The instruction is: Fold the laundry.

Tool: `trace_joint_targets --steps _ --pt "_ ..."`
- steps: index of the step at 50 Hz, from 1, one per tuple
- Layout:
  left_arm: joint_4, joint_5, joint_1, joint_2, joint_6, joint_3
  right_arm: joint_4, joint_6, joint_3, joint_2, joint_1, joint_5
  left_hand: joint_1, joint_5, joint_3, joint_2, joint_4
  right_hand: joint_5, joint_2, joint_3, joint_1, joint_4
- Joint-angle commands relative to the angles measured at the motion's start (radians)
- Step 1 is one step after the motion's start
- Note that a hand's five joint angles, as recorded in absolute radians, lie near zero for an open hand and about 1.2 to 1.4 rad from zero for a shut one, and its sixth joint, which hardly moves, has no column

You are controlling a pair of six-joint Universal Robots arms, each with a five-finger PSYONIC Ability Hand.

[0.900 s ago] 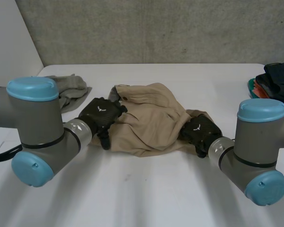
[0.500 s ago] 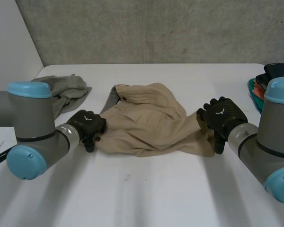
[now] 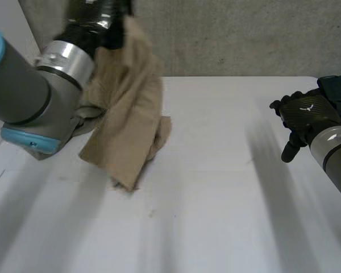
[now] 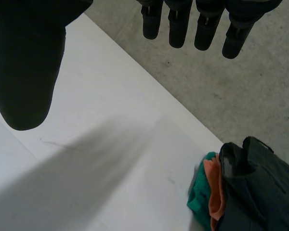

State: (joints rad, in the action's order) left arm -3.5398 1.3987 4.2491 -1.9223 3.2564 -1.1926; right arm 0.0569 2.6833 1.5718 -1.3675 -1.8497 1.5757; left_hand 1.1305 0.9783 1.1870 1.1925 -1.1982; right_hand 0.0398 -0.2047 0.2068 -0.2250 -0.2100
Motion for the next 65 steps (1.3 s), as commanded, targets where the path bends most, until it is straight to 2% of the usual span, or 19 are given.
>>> trace_joint_targets --steps 1,4,5,8,10,11,15,16,19,24,27,33,37,40,45,46,53,59,65 --pt "0.202 -0.266 -0.119 -0.114 -0.171 -0.008 0.000 0.001 0.016 0.004 0.043 -0.006 0.196 0.174 0.140 0.134 -0.129 -0.040 0.030 -0.032 0.050 0.035" --pt "0.243 -0.328 -0.149 -0.148 -0.179 -0.038 0.000 0.004 0.017 0.004 0.056 -0.016 0.017 -0.005 -0.039 -0.045 0.050 -0.040 0.030 -0.032 0.050 0.035" --pt "0.265 -0.360 -0.172 -0.164 -0.173 -0.060 0.000 0.004 0.016 0.004 0.064 -0.023 -0.254 -0.276 -0.310 -0.316 0.321 -0.040 0.030 -0.032 0.050 0.035" --pt "0.277 -0.394 -0.205 -0.167 -0.144 -0.111 0.000 0.001 0.017 0.004 0.069 -0.036 -0.821 -0.843 -0.877 -0.883 0.889 -0.040 0.030 -0.032 0.050 0.035" --pt "0.268 -0.386 -0.210 -0.164 -0.123 -0.127 0.001 0.001 0.017 0.004 0.067 -0.040 -0.905 -0.927 -0.962 -0.967 0.973 -0.040 0.030 -0.032 0.050 0.035" --pt "0.253 -0.356 -0.209 -0.152 -0.103 -0.142 0.001 0.001 0.016 0.004 0.064 -0.042 -0.952 -0.974 -1.008 -1.014 1.020 -0.040 0.030 -0.032 0.050 0.035" --pt "0.242 -0.201 -0.187 -0.084 -0.073 -0.176 0.006 0.001 0.021 -0.001 0.056 -0.052 -0.956 -0.978 -1.013 -1.018 1.024 -0.040 0.030 -0.032 0.050 0.035" --pt "0.243 -0.132 -0.178 -0.057 -0.067 -0.194 0.011 0.000 0.022 -0.004 0.050 -0.065 -0.956 -0.978 -1.013 -1.018 1.024 -0.040 0.030 -0.032 0.050 0.035" --pt "0.255 -0.002 -0.146 -0.003 -0.058 -0.244 0.027 -0.009 0.021 -0.022 0.037 -0.104 -0.956 -0.978 -1.013 -1.018 1.024 -0.040 0.030 -0.032 0.050 0.035" --pt "0.294 0.111 -0.081 0.088 -0.047 -0.346 0.073 -0.051 0.016 -0.053 -0.005 -0.200 -0.956 -0.978 -1.013 -1.018 1.024 -0.040 0.030 -0.032 0.050 0.035" --pt "0.315 0.117 -0.032 0.129 -0.023 -0.407 0.107 -0.101 -0.001 -0.052 -0.045 -0.268 -0.956 -0.978 -1.013 -1.018 1.024 -0.040 0.030 -0.032 0.050 0.035" --pt "0.341 0.100 0.043 0.137 0.037 -0.485 0.133 -0.166 -0.073 0.017 -0.112 -0.287 -0.956 -0.978 -1.013 -1.018 1.024 -0.040 0.030 -0.032 0.050 0.035" --pt "0.338 0.068 0.057 0.105 0.063 -0.516 0.142 -0.177 -0.142 0.105 -0.137 -0.238 -0.956 -0.978 -1.013 -1.018 1.024 -0.022 0.013 -0.015 0.033 0.018" --pt "0.337 0.040 0.060 0.063 0.074 -0.510 0.172 -0.178 -0.182 0.163 -0.144 -0.169 -0.956 -0.978 -1.013 -1.018 1.024 0.034 -0.043 0.041 -0.023 -0.038" --pt "0.361 0.034 0.051 0.043 0.078 -0.516 0.244 -0.166 -0.182 0.168 -0.140 -0.096 -0.944 -0.966 -1.000 -1.006 1.011 0.127 -0.137 0.135 -0.117 -0.132" --pt "0.363 0.037 0.046 0.046 0.080 -0.530 0.256 -0.164 -0.168 0.151 -0.132 -0.095 -0.865 -0.887 -0.922 -0.927 0.933 0.139 -0.149 0.147 -0.129 -0.144" --pt "0.381 0.052 0.008 0.143 0.078 -0.614 0.311 -0.233 -0.082 0.041 -0.053 -0.170 -0.462 -0.485 -0.519 -0.524 0.530 0.300 -0.310 0.308 -0.290 -0.305" --pt "0.432 0.049 -0.093 0.236 0.080 -0.716 0.415 -0.381 0.023 -0.067 0.073 -0.298 -0.453 -0.475 -0.510 -0.515 0.521 0.500 -0.510 0.508 -0.489 -0.504" --pt "0.440 0.054 -0.149 0.191 0.085 -0.745 0.549 -0.516 0.114 -0.130 0.196 -0.384 -0.491 -0.514 -0.548 -0.553 0.559 0.586 -0.595 0.593 -0.575 -0.590"
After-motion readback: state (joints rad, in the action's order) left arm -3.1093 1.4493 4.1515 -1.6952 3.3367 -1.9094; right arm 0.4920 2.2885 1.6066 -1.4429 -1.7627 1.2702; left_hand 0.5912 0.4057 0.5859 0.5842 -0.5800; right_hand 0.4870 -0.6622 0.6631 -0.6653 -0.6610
